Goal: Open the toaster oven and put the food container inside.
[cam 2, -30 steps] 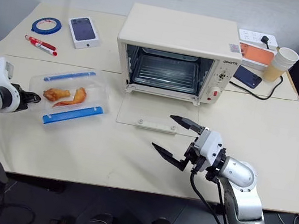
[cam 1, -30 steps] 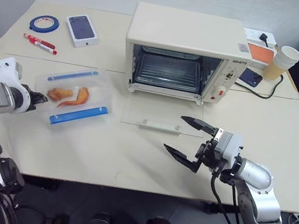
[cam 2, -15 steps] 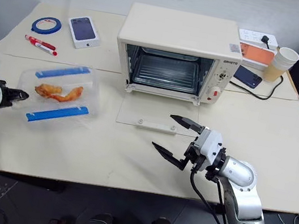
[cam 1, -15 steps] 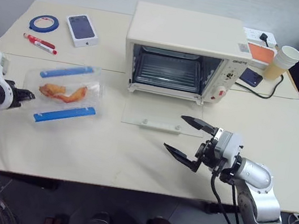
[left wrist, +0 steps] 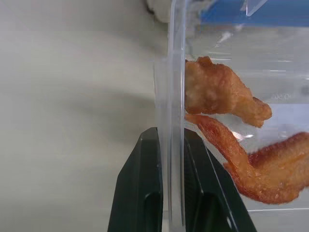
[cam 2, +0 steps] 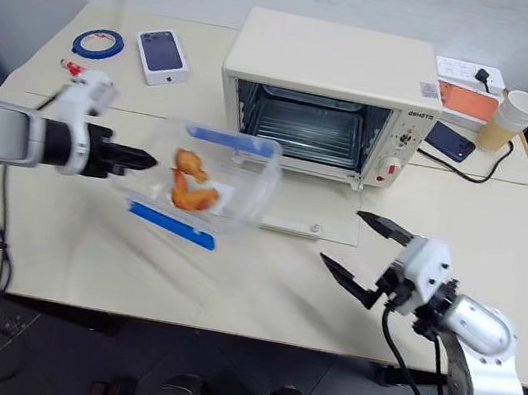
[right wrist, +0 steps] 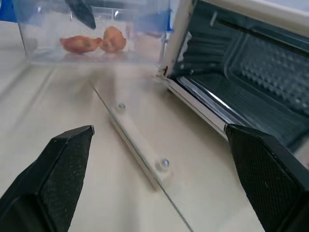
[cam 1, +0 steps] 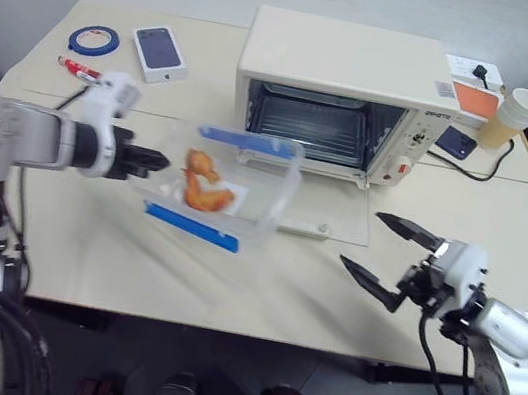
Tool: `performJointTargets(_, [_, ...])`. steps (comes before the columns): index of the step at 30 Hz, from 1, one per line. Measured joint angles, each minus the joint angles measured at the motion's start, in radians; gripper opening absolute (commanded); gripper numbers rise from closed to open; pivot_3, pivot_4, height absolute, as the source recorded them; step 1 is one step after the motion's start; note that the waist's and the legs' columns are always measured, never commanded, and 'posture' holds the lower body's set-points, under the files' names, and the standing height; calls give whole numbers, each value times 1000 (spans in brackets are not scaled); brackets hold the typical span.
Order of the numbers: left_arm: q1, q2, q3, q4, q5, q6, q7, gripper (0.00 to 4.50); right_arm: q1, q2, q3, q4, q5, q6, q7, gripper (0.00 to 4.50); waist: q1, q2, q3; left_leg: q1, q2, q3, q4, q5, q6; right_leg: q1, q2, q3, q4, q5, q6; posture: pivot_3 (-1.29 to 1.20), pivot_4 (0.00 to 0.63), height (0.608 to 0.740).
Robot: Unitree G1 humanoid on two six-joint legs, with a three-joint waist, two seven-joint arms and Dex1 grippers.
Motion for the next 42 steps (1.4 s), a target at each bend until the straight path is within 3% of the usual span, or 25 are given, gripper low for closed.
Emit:
performJointTargets(5, [-106, -177, -28, 56, 96, 3, 107, 155, 111, 2, -45, -109, 0, 23, -58, 4500, -3, 0, 0, 0, 0, 4, 4, -1, 1, 0, 1, 0, 2, 0, 0, 0, 150, 740])
performJointTargets(22, [-178, -462, 20, 160, 290, -87, 204, 155, 197, 67, -41, -251, -24, 50, -213, 4500, 9, 0, 0, 0, -1, 4, 5, -1, 2, 0, 0, 0, 2, 0, 1, 0, 150, 740])
performJointTargets(23, [-178, -463, 10, 160, 297, -92, 202, 710, 196, 67, -37, -251, -25, 52, -216, 4500, 7, 0, 0, 1, -1, 4, 5, -1, 2, 0, 0, 0, 2, 0, 1, 0, 150, 740])
performJointTargets(25, [-178, -463, -6, 159, 303, -109, 195, 1002, 195, 67, -33, -251, -25, 57, -222, 4500, 5, 0, 0, 1, -1, 4, 5, -1, 2, 0, 0, 0, 2, 0, 0, 0, 150, 740])
performJointTargets(30, [-167, -458, -39, 159, 316, -123, 172, 2242, 189, 67, -24, -251, -25, 64, -233, 4500, 4, 0, 0, 1, 0, 4, 5, -1, 2, 0, 0, 0, 2, 0, 1, 0, 150, 740])
performJointTargets(36, [-165, -450, 1, 153, 312, -151, 139, 3611, 189, 67, -25, -251, -25, 64, -232, 4500, 5, 0, 0, 1, -1, 4, 5, -1, 2, 0, 0, 0, 2, 0, 0, 0, 150, 740])
performJointTargets(39, [-163, -397, 35, 144, 278, -223, 60, 3611, 188, 57, -33, -250, -21, 64, -226, 4500, 2, 0, 0, 1, 0, 4, 5, -1, 2, 0, 1, 0, 2, 0, 0, 0, 150, 740])
performJointTargets(42, [-146, -272, 49, 113, 203, -298, -121, 3611, 181, 38, -72, -247, 4, 72, -209, 4500, -1, 1, 0, 1, 1, 4, 4, -1, 1, 0, 1, -1, 2, 0, 0, 0, 150, 740])
